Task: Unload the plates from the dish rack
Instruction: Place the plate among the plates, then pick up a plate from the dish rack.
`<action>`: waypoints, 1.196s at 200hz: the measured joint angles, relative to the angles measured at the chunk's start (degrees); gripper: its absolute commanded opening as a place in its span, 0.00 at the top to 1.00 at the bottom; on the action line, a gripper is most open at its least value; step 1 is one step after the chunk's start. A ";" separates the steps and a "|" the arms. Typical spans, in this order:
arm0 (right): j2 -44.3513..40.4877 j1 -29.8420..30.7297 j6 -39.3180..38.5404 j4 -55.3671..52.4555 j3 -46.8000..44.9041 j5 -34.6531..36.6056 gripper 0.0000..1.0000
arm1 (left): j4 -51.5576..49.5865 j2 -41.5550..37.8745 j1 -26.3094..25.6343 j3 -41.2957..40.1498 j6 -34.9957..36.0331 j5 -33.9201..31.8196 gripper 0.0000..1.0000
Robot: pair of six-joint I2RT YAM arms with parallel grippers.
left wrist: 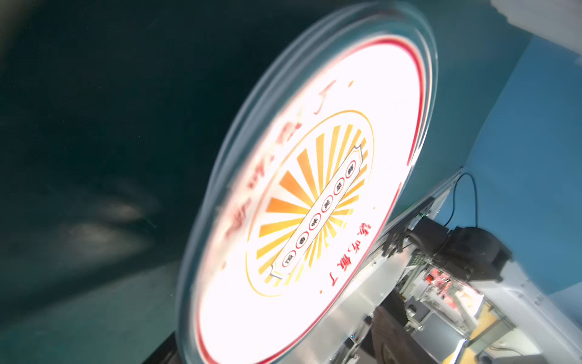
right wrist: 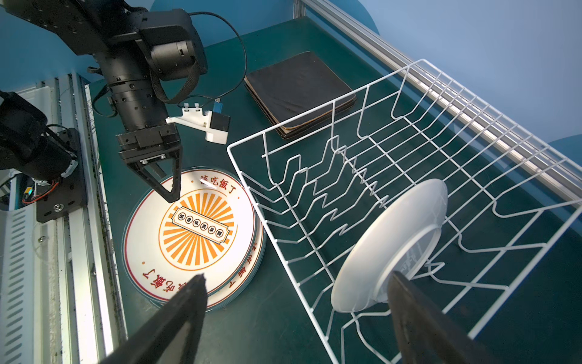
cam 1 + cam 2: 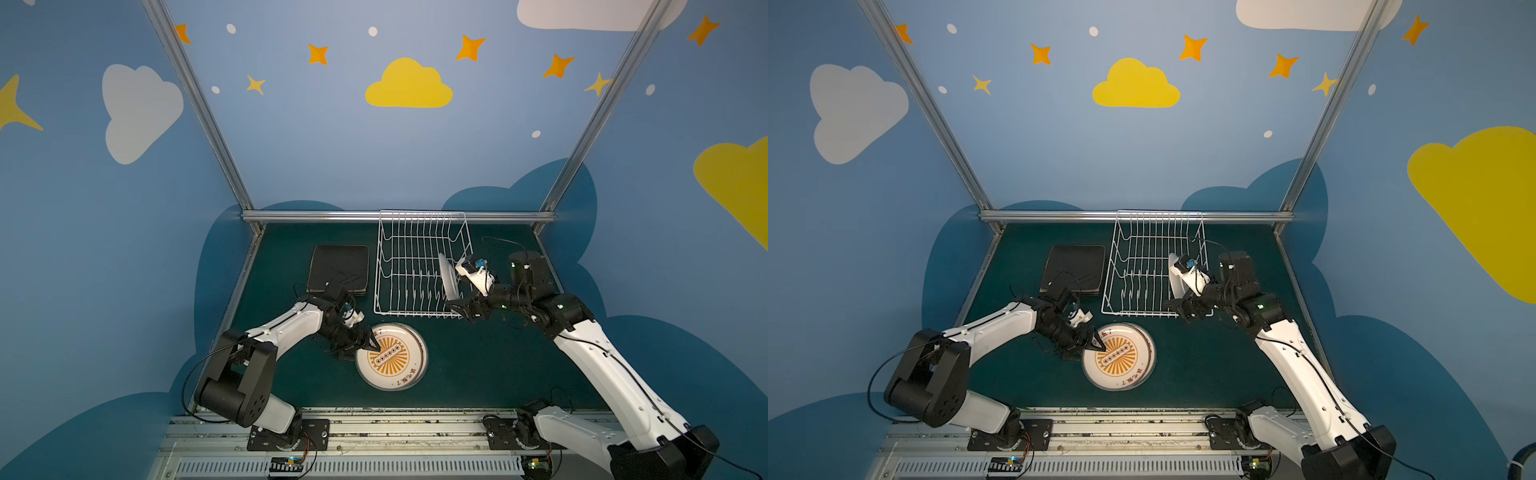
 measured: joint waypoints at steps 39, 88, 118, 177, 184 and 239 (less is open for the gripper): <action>0.07 0.02 1.31 0.04 0.00 0.57 0.11 | -0.61 -0.09 0.04 0.96 -0.13 -1.77 0.01; 0.17 0.04 4.46 0.98 0.00 3.28 0.11 | -2.45 -1.92 0.31 4.85 -0.46 -5.16 0.01; 0.17 0.04 6.80 1.55 0.00 4.92 0.11 | -4.31 -3.06 0.48 8.39 -0.63 -7.50 0.01; 0.26 -0.20 12.63 2.34 0.70 12.50 0.06 | -7.37 -6.38 0.52 19.96 0.37 -10.93 0.01; 0.26 -0.46 13.49 2.51 1.03 13.20 0.06 | -7.32 -6.75 0.42 21.57 0.66 -11.13 0.01; 0.48 -4.44 19.71 2.47 4.28 15.13 0.06 | -6.64 -2.10 -2.19 35.56 2.71 -12.22 0.01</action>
